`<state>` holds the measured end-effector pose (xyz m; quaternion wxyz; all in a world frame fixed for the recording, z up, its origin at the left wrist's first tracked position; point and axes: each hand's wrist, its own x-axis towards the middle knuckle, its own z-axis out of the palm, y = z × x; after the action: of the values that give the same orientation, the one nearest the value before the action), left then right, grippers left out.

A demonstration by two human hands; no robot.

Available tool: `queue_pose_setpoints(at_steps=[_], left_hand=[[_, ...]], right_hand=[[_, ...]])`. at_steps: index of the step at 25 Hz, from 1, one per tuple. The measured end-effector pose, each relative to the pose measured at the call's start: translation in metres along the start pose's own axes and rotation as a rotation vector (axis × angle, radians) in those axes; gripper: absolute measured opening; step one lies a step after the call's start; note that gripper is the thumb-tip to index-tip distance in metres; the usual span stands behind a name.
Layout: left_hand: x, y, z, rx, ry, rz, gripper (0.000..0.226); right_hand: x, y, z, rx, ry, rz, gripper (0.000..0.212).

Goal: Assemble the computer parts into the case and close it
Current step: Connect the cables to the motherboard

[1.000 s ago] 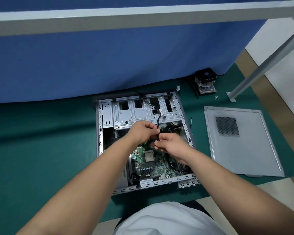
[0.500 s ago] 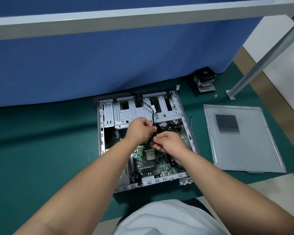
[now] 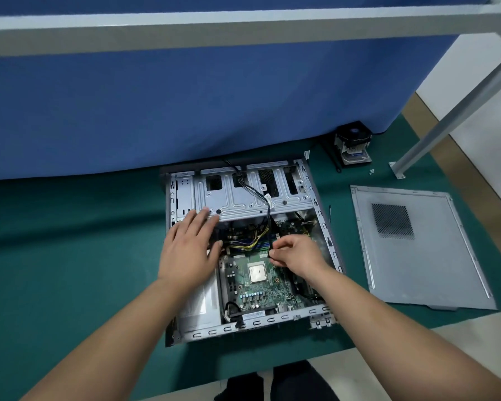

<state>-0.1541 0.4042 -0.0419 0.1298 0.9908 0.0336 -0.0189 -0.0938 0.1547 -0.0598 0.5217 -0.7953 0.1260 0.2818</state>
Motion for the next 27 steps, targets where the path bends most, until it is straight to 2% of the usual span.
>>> queue_pose_setpoints(at_steps=[4,9,13,21,27], left_hand=[[-0.003,-0.004,0.016,0.118,0.012,0.009,0.065],[0.0,-0.004,0.019,0.156,0.057,0.004,0.06],[0.0,-0.004,0.022,0.168,0.091,0.005,0.058],[0.001,-0.005,0.026,0.18,0.132,0.01,0.063],[0.002,-0.007,0.029,0.178,0.167,0.026,0.068]], right_hand=[[0.027,0.001,0.007,-0.274,0.091,-0.167,0.005],[0.054,0.004,0.016,-0.319,0.182,-0.322,0.013],[0.071,0.009,0.021,-0.371,0.213,-0.333,0.008],[0.088,0.002,0.019,-0.822,0.169,-0.337,0.022],[0.095,-0.003,0.023,-0.888,0.175,-0.321,0.02]])
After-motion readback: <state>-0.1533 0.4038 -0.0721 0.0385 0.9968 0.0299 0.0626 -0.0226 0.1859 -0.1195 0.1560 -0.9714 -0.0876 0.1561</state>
